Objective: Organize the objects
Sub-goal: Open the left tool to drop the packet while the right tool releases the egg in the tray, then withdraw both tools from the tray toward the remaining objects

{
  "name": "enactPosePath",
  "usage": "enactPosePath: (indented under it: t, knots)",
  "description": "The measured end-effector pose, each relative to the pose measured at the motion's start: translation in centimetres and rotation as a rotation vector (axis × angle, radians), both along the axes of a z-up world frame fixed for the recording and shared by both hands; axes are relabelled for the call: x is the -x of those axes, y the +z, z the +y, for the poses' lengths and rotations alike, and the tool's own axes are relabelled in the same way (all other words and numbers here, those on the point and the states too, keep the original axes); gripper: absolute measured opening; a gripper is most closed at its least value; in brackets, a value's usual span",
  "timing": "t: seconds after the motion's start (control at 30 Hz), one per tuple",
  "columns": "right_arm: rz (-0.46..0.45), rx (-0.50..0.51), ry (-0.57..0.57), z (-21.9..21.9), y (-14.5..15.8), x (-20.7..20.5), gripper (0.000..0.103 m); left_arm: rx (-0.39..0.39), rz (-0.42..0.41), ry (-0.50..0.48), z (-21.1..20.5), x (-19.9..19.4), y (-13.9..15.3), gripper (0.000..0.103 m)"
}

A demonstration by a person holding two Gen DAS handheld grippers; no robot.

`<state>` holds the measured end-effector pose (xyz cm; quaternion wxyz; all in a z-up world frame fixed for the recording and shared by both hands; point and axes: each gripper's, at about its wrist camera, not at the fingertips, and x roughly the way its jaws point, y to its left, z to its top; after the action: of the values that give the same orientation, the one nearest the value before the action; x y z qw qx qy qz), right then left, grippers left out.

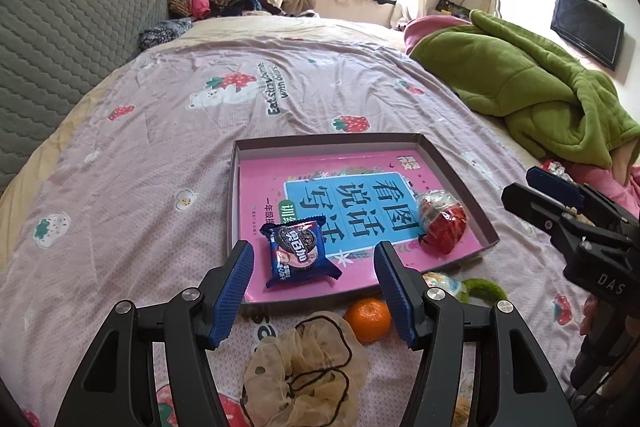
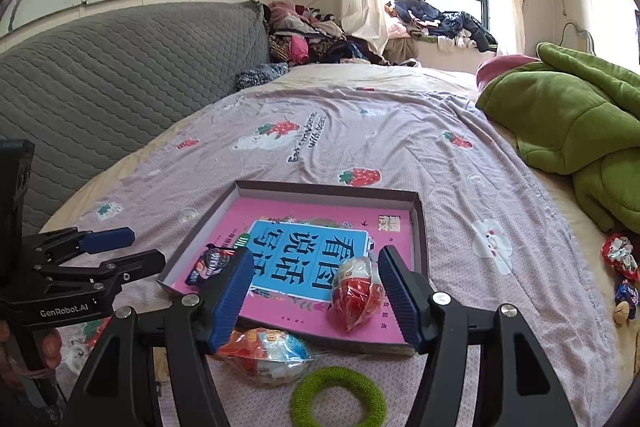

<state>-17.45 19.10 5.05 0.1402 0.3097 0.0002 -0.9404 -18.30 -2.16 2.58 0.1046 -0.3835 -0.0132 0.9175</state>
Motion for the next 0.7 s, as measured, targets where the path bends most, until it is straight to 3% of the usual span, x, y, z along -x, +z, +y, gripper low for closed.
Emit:
enactPosePath:
  t: [0.43, 0.7]
  knots:
    - [0.067, 0.017, 0.023, -0.2, 2.3, -2.7, 0.064, 0.002, 0.011, 0.009, -0.8, -2.3, 0.4, 0.064]
    - [0.071, 0.009, 0.012, 0.3, 1.9, -4.4, 0.064, -0.003, 0.019, -0.012, -0.6, -3.4, 0.7, 0.064]
